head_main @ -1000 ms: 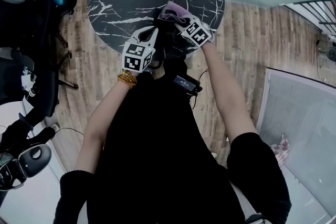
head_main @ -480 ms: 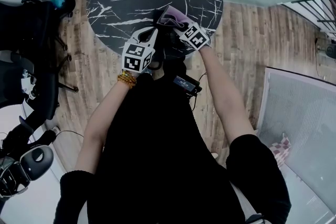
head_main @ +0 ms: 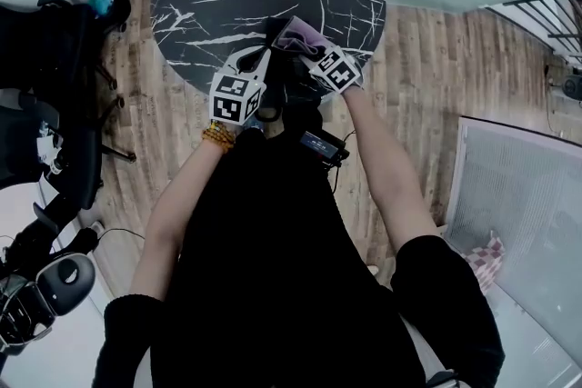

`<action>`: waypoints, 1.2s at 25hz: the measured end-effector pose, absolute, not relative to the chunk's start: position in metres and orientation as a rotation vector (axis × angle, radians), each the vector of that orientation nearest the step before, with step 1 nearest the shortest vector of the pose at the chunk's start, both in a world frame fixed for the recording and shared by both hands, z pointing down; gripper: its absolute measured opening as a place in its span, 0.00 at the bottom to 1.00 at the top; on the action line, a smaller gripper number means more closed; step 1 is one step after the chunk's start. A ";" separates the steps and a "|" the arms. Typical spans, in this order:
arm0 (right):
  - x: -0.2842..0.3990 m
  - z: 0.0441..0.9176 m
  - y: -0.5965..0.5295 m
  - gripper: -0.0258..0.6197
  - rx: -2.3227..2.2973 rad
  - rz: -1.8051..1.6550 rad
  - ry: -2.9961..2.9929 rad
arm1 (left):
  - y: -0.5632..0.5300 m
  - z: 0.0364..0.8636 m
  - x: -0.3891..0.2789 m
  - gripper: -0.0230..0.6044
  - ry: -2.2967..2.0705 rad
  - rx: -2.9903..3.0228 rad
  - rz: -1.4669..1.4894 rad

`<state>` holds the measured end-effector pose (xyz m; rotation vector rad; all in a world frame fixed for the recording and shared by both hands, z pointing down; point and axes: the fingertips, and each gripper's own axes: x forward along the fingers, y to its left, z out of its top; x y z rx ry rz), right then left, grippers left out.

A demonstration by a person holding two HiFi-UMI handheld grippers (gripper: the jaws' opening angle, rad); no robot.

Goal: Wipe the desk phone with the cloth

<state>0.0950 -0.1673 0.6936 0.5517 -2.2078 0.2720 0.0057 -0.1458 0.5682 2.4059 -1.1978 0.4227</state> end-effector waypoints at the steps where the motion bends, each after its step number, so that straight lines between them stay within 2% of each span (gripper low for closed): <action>1: 0.095 0.694 -0.166 0.12 0.553 0.277 -2.208 | -0.146 0.568 0.006 0.06 -1.195 2.409 0.424; 30: 0.089 0.714 -0.125 0.12 0.557 0.448 -2.198 | -0.136 0.575 0.008 0.06 -1.157 2.426 0.464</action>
